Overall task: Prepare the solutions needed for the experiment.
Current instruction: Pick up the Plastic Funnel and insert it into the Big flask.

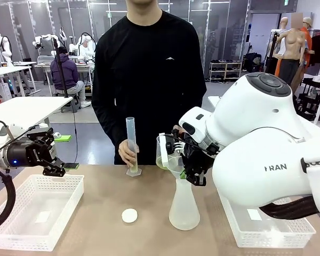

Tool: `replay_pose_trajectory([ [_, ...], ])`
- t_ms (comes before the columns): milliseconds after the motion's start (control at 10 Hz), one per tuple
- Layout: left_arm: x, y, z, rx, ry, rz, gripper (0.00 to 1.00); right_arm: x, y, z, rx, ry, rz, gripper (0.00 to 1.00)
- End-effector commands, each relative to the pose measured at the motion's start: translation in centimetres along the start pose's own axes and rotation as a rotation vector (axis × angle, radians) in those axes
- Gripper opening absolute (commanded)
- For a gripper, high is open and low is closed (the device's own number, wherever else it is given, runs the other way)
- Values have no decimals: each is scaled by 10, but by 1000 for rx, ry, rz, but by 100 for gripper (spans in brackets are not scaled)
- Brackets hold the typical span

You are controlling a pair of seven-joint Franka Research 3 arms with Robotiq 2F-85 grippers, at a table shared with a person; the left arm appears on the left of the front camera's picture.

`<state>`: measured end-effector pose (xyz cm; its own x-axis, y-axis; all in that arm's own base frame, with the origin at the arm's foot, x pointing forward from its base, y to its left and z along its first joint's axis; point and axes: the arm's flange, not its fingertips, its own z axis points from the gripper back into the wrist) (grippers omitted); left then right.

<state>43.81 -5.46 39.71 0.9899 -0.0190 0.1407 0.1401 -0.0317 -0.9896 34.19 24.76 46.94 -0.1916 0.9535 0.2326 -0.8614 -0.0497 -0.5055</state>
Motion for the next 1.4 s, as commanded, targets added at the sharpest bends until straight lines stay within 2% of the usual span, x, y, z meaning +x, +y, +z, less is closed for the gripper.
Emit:
replay_pose_trajectory([
  [0,-1,-1,0,-3,1,-10,100,-13,25,-7,-6,-15,-37,4],
  [100,-1,-1,0,-3,1,-10,100,-15,27,-9,-2,-8,-50,4],
  [200,-1,-1,0,-3,1,-10,100,-16,29,-8,-8,-8,-65,22],
  [300,-1,-1,0,-3,1,-10,100,-17,30,-7,-9,-2,-65,22],
  [400,-1,-1,0,-3,1,-10,100,-18,33,-5,-9,2,-63,41],
  [500,-1,-1,0,-3,1,-10,100,-19,35,-2,-7,16,-60,27],
  [600,-1,-1,0,-3,1,-10,100,-19,36,0,-9,21,-60,60],
  [700,-1,-1,0,-3,1,-10,100,-19,36,3,-9,35,-49,46],
  [800,-1,-1,0,-3,1,-10,100,-19,35,5,0,51,-44,79],
  [900,-1,-1,0,-3,1,-10,100,-19,32,8,9,64,-26,65],
  [1000,-1,-1,0,-3,1,-10,100,-19,29,10,18,77,-15,98],
  [1100,-1,-1,0,-3,1,-10,100,-18,25,11,30,100,8,85],
  [1200,-1,-1,0,-3,1,-10,100,-19,20,11,37,110,18,100],
  [1300,-1,-1,0,-3,1,-10,100,-7,3,4,27,62,-9,100],
])
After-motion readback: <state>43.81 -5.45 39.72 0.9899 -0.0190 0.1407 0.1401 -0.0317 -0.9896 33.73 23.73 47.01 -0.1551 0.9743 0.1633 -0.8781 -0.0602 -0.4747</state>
